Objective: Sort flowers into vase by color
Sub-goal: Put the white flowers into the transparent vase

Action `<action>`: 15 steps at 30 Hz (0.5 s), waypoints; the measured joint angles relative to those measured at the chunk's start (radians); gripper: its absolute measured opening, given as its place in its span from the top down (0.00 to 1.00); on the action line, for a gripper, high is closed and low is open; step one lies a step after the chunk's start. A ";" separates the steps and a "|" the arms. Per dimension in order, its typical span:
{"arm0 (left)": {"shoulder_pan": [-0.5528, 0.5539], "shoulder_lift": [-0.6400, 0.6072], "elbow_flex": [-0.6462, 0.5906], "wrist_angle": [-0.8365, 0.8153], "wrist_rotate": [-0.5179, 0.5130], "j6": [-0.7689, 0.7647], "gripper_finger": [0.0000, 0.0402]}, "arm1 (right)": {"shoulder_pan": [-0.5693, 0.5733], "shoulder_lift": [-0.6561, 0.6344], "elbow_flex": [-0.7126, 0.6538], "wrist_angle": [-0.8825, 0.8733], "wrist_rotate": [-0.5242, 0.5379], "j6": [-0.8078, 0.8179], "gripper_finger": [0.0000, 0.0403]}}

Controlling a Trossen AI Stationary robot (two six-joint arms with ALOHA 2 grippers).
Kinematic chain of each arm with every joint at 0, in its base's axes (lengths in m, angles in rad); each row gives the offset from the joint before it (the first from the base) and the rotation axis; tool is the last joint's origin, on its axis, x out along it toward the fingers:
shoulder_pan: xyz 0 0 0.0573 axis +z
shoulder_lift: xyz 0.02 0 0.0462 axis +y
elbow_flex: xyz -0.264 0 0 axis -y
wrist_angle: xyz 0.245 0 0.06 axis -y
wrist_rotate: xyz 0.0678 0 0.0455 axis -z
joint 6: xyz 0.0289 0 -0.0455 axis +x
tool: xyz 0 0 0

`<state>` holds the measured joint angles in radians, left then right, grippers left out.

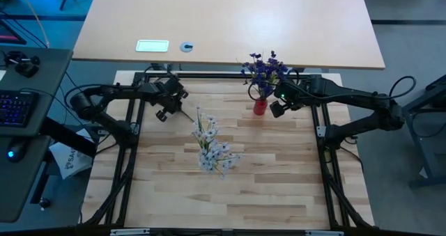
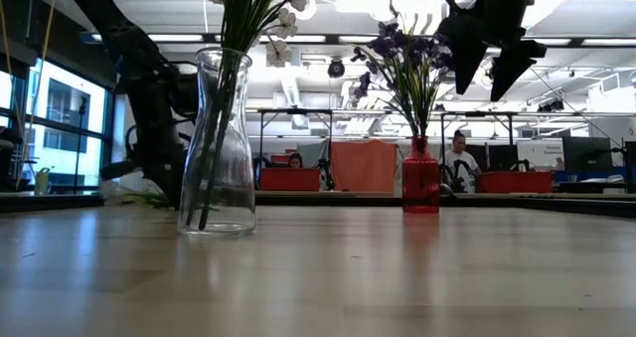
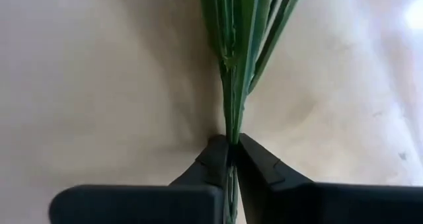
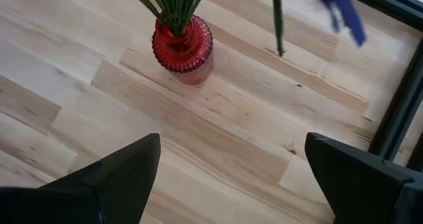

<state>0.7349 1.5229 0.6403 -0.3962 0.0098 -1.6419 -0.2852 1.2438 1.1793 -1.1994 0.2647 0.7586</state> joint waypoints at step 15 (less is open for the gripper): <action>-0.100 -0.643 -0.001 0.051 -0.183 0.723 1.00 | 0.000 0.000 0.000 0.160 -0.082 -0.139 0.07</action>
<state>0.6346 0.8799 0.6392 -0.3454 -0.1728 -0.9193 -0.2852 1.2442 1.1793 -1.0391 0.1824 0.6200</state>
